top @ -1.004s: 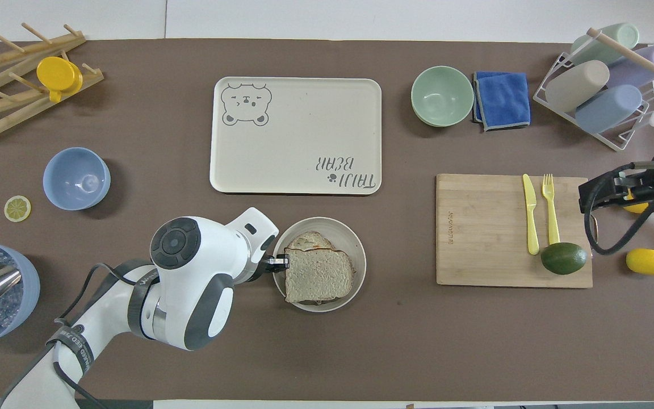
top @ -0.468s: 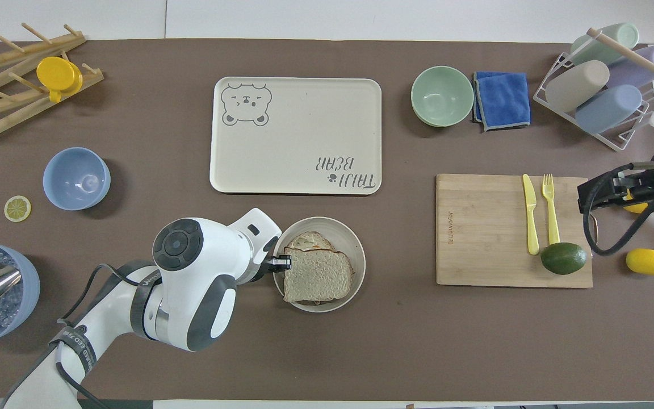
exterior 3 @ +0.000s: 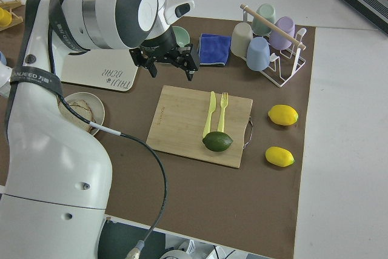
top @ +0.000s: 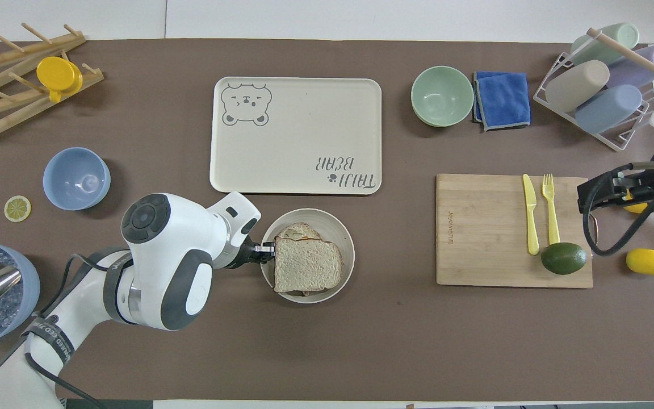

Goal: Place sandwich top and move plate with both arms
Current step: 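Slide the sandwich plate onto the bear tray with the left gripper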

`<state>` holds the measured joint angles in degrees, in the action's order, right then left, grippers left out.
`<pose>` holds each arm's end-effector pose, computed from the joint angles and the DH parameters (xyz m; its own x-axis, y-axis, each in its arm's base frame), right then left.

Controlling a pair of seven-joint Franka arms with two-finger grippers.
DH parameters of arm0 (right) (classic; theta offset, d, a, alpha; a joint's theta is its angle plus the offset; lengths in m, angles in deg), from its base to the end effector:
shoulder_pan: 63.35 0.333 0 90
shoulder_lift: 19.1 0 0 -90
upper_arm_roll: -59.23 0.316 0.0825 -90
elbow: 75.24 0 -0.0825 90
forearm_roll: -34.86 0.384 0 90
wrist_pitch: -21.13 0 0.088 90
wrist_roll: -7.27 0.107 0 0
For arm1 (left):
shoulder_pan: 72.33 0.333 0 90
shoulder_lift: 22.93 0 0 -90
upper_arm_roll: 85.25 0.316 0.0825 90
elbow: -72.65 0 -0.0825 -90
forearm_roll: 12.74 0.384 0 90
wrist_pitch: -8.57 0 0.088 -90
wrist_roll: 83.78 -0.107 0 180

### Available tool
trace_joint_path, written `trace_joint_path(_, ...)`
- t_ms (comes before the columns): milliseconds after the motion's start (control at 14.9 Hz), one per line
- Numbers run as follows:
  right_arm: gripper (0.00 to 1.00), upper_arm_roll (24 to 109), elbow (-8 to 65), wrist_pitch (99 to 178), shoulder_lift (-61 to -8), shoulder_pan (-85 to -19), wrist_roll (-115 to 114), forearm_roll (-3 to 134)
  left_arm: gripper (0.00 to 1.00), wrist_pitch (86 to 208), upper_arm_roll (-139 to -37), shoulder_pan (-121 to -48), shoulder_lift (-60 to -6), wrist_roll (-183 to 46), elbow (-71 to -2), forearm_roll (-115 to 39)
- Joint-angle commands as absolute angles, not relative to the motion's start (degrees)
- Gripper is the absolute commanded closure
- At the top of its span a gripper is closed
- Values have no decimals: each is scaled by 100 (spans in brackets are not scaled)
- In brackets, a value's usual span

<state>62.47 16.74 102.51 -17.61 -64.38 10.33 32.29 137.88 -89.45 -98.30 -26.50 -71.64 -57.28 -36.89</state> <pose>0.5287 0.0155 0.6108 0.9876 -0.0222 -0.1555 -0.0139 -0.9984 0.0547 0.4431 -0.2703 0.3275 0.9829 -0.0571 -0.1750 -0.0078 -0.9628 0.2702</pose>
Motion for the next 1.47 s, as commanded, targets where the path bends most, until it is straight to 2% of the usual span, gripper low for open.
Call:
trace_joint_path(0,0,6257,1740,10296,-1672,-6476,876,3381,100,13023,-8920,-9572,-2671,-7367,-5156,-3849)
trace_joint_path(201,0,6257,1740,10287,-1672,-6467,876,3381,100,12784,-8911,-9256,-2811,-7621,-4620,-3849)
trace_joint_path(468,0,6266,1740,10287,-1672,-6467,876,3372,100,12617,-8903,-8965,-3355,-7622,-3662,-3849)
trace_joint_path(803,0,6266,1740,10287,-1672,-6467,876,3372,100,12423,-8876,-8876,-4706,-7570,-1967,-3823)
trace_joint_path(1070,0,6275,1740,10287,-1672,-6467,876,3381,100,12528,-8876,-8859,-5569,-7535,-1026,-3779)
trace_joint_path(1405,0,6266,1740,10287,-1672,-6467,876,3380,100,13169,-8867,-8894,-5712,-7552,-1101,-3559)
